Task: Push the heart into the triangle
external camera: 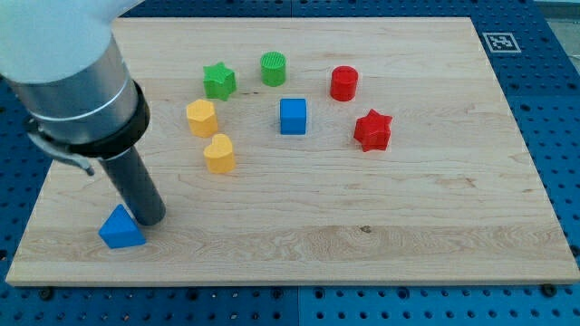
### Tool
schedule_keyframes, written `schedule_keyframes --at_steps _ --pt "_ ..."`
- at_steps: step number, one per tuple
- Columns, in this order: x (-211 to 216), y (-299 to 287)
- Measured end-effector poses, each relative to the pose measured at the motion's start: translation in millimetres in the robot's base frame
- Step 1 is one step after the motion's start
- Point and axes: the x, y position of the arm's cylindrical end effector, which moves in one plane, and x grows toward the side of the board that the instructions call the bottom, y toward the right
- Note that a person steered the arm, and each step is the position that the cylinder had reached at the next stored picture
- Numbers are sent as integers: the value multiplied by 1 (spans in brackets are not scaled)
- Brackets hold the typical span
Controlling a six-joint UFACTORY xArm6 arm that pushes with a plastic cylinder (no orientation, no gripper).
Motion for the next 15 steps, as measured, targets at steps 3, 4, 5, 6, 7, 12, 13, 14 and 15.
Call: schedule_keyframes --at_steps 3,4,5,6,7,12,13,14,15 --pt "-61 115" --pt "-96 129" --pt "-101 123" --pt "-101 101" --pt "-96 81" --pt "-36 47" --pt "-22 32" --pt "-7 21" --pt "-2 27"
